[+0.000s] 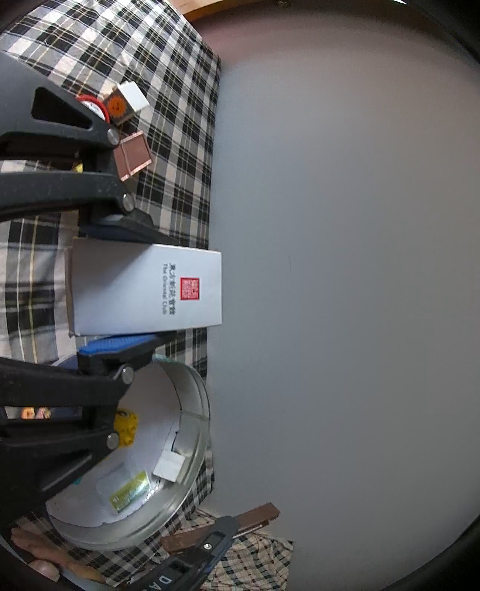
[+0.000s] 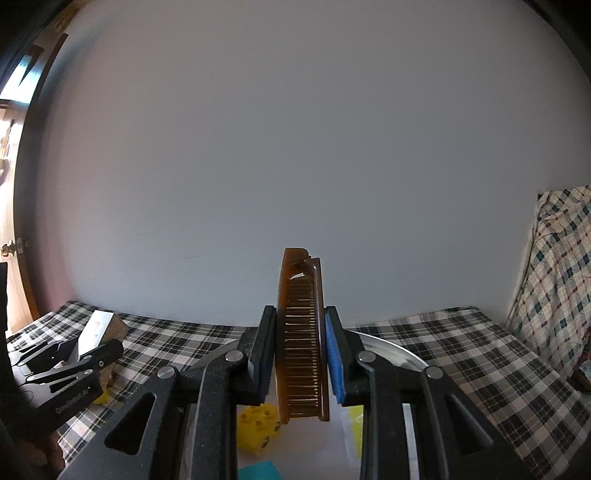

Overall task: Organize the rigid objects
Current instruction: 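Lift the white box and brown comb and carry both over the tin, then open both tools to drop the white box and comb into the tin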

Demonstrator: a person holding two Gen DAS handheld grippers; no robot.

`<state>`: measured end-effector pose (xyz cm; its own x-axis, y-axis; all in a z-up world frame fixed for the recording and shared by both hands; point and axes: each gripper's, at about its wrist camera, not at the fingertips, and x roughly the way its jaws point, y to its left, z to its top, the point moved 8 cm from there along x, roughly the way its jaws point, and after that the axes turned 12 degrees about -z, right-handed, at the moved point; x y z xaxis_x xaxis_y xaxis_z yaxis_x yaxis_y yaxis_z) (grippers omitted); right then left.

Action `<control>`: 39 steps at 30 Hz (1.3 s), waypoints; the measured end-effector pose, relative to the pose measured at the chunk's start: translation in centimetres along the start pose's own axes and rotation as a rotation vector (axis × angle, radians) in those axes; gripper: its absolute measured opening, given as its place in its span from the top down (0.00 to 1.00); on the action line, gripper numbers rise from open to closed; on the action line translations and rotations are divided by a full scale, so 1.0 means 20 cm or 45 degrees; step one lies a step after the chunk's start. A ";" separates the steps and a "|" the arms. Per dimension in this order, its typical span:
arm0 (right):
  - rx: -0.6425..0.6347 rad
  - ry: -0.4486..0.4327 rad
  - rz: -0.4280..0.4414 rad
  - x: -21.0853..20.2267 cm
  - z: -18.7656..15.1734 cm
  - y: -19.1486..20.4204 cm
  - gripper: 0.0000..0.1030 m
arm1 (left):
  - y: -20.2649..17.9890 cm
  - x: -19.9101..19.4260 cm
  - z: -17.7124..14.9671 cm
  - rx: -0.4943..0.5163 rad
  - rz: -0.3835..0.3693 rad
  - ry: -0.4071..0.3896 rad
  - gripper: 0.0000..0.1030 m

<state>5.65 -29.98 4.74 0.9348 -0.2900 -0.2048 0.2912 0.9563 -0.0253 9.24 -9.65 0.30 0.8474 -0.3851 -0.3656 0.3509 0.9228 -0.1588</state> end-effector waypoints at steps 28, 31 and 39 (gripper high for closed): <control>0.054 0.078 -0.146 0.13 0.01 -0.34 0.74 | -0.46 0.20 0.01 0.090 -0.168 0.081 0.61; 0.049 0.117 -0.159 0.17 -0.02 -0.36 0.74 | -0.56 0.25 -0.03 0.140 -0.180 0.133 0.61; 0.059 0.264 -0.080 0.26 -0.11 -0.31 0.73 | -0.67 0.35 -0.13 0.212 -0.178 0.275 0.61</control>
<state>8.21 -37.38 1.64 0.8543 -0.3309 -0.4009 0.3609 0.9326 -0.0007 9.38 -24.73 -2.47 0.6880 -0.4845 -0.5403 0.5340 0.8421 -0.0752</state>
